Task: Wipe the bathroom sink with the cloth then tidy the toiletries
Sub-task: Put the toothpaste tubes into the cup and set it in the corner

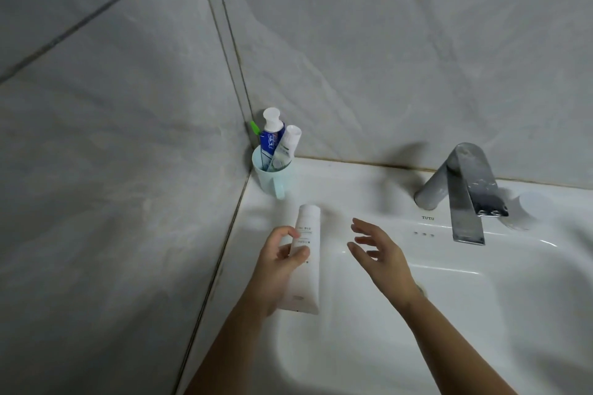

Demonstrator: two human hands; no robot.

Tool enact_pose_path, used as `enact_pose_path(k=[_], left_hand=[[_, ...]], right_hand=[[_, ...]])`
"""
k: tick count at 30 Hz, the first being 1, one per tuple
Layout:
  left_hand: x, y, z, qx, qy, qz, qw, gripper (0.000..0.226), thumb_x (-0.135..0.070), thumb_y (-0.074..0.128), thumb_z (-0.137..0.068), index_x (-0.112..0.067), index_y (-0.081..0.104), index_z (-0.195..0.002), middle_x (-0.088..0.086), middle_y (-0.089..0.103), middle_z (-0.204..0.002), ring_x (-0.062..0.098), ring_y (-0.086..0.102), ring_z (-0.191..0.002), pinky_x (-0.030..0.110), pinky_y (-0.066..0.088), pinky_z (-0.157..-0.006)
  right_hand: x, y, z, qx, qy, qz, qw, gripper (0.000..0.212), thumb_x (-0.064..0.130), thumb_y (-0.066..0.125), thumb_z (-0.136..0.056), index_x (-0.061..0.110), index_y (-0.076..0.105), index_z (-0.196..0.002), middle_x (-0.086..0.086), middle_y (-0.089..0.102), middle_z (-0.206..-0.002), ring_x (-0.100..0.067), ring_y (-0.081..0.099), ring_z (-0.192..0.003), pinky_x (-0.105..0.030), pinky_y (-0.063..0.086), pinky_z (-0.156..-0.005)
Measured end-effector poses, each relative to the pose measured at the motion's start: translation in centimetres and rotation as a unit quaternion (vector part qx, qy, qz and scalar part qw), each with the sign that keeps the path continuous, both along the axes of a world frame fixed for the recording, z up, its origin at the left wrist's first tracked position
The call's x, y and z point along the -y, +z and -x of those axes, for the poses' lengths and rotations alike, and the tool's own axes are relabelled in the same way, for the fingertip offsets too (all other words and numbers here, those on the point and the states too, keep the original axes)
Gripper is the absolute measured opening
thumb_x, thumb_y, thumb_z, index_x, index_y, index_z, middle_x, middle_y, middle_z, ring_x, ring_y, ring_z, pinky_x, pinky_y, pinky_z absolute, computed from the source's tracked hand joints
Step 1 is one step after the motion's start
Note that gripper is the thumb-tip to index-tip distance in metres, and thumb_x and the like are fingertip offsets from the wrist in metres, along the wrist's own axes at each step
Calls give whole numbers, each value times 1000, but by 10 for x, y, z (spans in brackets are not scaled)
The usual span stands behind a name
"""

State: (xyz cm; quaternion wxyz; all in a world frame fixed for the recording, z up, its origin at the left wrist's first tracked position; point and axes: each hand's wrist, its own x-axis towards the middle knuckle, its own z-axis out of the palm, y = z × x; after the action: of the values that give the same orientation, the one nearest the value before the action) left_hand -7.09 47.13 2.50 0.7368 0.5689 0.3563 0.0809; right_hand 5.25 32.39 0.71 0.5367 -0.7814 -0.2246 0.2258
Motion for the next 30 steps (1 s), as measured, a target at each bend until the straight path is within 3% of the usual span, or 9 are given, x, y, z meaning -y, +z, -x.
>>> enact_pose_path(k=[4,11,14,18,22,26,30], left_hand=[[1,-1,-11,21,-2,22,1000,15,-4,50,-92,-17,57,-93,8,64,-80,20,58,-65,26,47,-55],[-6,-10,-56,84,34,90,992,24,-1,46,-93,-17,61,-103,12,63,-99,21,61,-89,30,53,-67],[-3,-11,-88,108,61,134,983,26,4,45,-91,-13,59,-104,8,65,-96,15,63,-82,27,54,-67],[-2,-17,-118,113,69,168,977,32,2,38,-92,-16,60,-107,-2,66,-105,5,64,-87,28,46,-84],[-6,-29,-130,100,55,211,971,40,0,32,-92,-17,59,-115,0,61,-118,12,58,-103,26,45,-79],[-9,-32,-134,70,61,202,975,41,-5,32,-93,-22,62,-115,-8,65,-109,9,58,-101,23,51,-70],[-13,-36,-135,55,62,215,973,33,-8,40,-92,-21,66,-108,3,64,-110,21,57,-97,26,46,-74]], right_hand=[[2,-1,-8,-1,-23,-7,1000,38,15,63,-85,40,51,-111,12,60,-114,-1,58,-101,-21,46,-81],[10,-5,-35,5,-74,-2,997,37,14,62,-86,42,51,-108,10,61,-113,-4,59,-99,-28,49,-83],[13,-7,-48,-1,-96,-4,995,35,15,61,-87,38,52,-111,11,61,-113,-2,59,-99,-18,47,-79],[18,-11,-60,3,-118,-4,993,34,13,61,-87,33,52,-114,8,61,-113,0,59,-96,-15,47,-75],[20,-11,-66,12,-97,-13,995,39,13,61,-86,39,51,-114,13,59,-116,2,58,-99,-18,47,-81],[13,-7,-67,28,-62,-17,998,44,12,63,-85,43,51,-114,19,55,-117,4,56,-102,-14,45,-82],[11,-8,-70,23,-74,-26,997,42,12,64,-85,42,53,-113,20,56,-116,2,57,-101,-20,47,-84]])
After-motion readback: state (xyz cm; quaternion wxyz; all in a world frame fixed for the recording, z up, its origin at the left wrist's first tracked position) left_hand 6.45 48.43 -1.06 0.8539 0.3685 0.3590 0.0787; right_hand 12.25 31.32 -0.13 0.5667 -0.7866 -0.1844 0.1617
